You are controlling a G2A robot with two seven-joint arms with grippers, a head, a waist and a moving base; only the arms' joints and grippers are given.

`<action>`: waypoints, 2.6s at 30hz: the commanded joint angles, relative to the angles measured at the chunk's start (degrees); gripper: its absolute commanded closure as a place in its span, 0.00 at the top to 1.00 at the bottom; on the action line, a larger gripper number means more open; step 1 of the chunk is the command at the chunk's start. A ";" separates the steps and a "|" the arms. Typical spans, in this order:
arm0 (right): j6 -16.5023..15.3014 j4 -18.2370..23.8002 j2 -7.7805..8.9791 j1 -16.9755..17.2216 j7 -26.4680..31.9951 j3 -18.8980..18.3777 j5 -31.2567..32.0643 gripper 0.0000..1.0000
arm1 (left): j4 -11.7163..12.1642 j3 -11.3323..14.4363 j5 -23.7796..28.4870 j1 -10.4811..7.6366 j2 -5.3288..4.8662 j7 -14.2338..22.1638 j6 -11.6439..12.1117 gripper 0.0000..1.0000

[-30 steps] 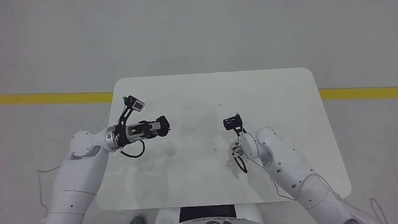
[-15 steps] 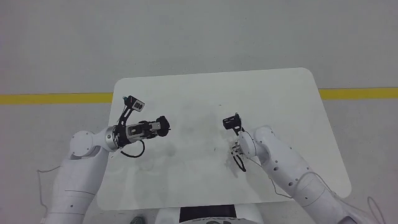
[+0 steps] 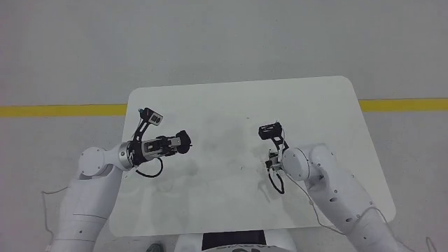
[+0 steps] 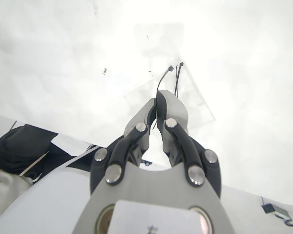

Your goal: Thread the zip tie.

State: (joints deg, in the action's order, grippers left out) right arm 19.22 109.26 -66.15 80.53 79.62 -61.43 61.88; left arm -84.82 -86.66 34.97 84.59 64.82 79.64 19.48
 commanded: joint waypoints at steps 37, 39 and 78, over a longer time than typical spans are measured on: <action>-10.22 15.45 -0.87 23.26 -46.14 -12.98 -36.69 0.00 | 3.69 10.76 6.05 -1.24 -0.51 0.00 0.00 0.00; -10.22 15.45 -0.87 23.26 -46.14 -12.98 -36.69 0.00 | 4.22 11.50 7.40 -1.53 -0.65 0.00 0.00 0.00; -17.73 18.53 -2.24 30.18 -79.46 -2.13 -20.83 0.00 | 4.50 13.77 6.35 -2.13 1.42 -10.60 -0.18 0.00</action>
State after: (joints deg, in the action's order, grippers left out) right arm 0.86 127.86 -68.30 110.90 1.29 -63.46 41.13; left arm -79.99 -73.15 41.17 82.24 66.18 70.73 19.43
